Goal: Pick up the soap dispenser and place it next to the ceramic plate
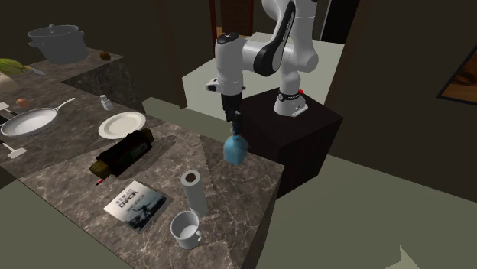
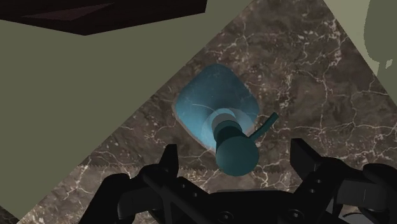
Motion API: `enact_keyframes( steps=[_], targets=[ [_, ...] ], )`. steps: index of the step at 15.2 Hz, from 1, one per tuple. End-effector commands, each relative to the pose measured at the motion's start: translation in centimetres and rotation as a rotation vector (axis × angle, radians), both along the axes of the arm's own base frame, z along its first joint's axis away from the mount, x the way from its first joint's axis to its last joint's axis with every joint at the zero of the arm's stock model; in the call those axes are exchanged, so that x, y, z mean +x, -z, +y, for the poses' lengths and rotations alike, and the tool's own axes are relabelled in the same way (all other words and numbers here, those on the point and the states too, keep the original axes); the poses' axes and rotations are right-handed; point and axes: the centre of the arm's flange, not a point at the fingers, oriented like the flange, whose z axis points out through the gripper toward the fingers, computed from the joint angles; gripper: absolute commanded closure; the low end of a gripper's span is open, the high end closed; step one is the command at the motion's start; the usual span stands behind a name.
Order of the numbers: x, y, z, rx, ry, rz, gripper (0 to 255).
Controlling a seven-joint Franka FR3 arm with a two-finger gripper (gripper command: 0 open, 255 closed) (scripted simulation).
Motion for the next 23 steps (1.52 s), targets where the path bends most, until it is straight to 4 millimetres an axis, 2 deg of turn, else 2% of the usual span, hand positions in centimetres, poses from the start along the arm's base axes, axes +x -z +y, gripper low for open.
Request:
enact_keyframes(
  steps=[1,2,11,23],
  targets=[
    [0.0,0.0,0.0,0.000,0.000,0.000,0],
    [0.0,0.0,0.0,0.000,0.000,0.000,255],
    [0.0,0.0,0.0,0.000,0.000,0.000,255],
    [0.0,-6.3,0.0,0.000,0.000,0.000,255]
  ],
)
